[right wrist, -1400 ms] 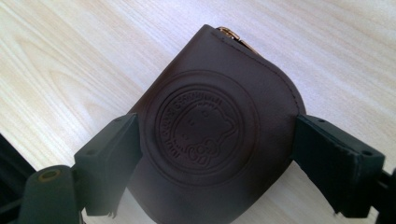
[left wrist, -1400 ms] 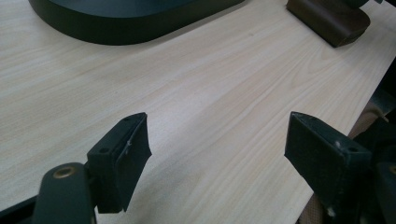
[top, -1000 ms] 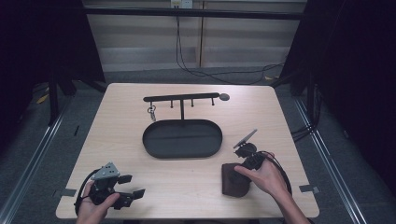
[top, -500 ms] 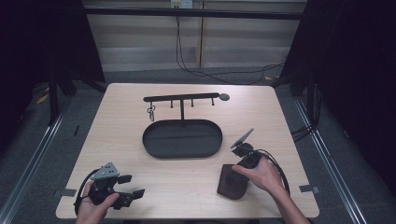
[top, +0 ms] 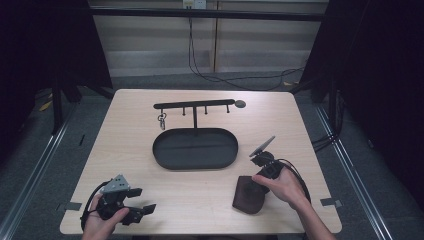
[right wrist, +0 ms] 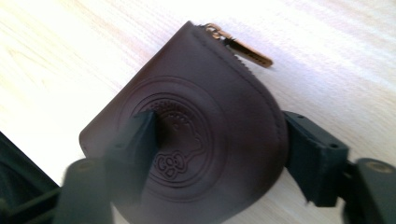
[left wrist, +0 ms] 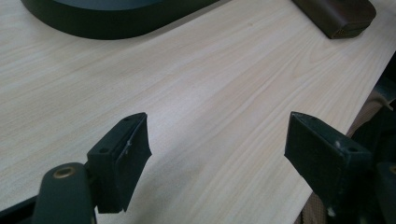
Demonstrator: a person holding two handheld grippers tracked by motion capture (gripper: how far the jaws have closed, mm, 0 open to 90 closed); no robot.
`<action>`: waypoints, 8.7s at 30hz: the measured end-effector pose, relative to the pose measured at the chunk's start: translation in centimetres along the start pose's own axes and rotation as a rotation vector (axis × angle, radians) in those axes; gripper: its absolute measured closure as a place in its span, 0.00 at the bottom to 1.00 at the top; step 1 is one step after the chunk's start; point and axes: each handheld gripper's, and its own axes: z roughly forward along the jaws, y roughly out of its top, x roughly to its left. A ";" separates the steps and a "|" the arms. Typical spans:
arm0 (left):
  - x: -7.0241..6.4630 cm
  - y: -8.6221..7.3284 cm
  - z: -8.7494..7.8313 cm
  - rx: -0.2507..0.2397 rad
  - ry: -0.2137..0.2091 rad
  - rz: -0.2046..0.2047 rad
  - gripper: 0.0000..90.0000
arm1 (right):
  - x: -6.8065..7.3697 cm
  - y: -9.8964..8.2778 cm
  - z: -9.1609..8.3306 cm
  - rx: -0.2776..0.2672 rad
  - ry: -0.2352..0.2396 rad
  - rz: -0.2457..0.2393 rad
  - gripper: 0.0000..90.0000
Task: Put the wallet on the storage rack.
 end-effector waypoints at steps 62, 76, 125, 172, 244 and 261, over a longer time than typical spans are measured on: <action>0.4 0.0 -0.3 -0.012 -0.010 -0.013 0.24 | 1.9 2.7 -7.9 -0.100 -0.082 -0.055 0.94; 0.4 0.0 -0.3 -0.012 -0.013 -0.015 0.24 | 2.3 3.1 -9.6 -0.073 -0.117 -0.047 0.96; 0.6 0.2 -0.1 -0.001 -0.026 -0.017 0.24 | 4.2 9.2 -13.8 -0.132 -0.142 -0.069 0.96; 0.5 0.2 -0.1 -0.005 -0.036 -0.012 0.24 | 1.5 12.8 -8.4 -0.403 0.059 0.064 0.97; 1.1 0.4 0.0 -0.028 -0.019 -0.073 0.24 | -3.4 6.5 -1.6 -0.619 0.094 0.104 0.42; 1.3 0.2 -0.1 -0.031 -0.013 -0.097 0.24 | -2.9 0.8 -4.1 -0.649 0.007 0.064 0.29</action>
